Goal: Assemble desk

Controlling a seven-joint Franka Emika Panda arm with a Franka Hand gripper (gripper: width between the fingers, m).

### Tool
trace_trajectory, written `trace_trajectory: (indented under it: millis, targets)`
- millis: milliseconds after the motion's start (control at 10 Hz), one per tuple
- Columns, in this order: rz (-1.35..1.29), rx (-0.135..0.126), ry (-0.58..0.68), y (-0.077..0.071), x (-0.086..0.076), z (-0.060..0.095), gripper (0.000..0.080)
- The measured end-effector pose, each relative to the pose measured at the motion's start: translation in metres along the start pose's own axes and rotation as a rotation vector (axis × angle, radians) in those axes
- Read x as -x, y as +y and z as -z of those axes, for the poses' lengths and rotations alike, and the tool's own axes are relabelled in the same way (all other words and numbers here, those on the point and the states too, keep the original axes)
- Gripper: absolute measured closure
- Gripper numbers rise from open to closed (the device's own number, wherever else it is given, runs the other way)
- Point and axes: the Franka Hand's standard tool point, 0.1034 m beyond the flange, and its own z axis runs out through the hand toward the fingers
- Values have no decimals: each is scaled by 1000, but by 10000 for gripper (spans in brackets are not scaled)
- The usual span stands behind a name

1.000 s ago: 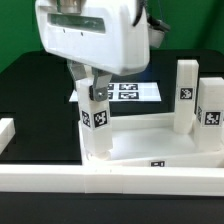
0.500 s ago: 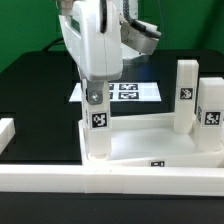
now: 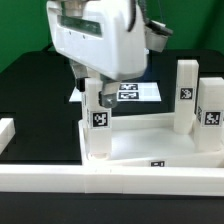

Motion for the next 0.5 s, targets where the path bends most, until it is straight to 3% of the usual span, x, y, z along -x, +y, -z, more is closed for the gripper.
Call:
trace_trajectory:
  millis: [500]
  targets:
    - [473,-5,11,-4,4,-2,150]
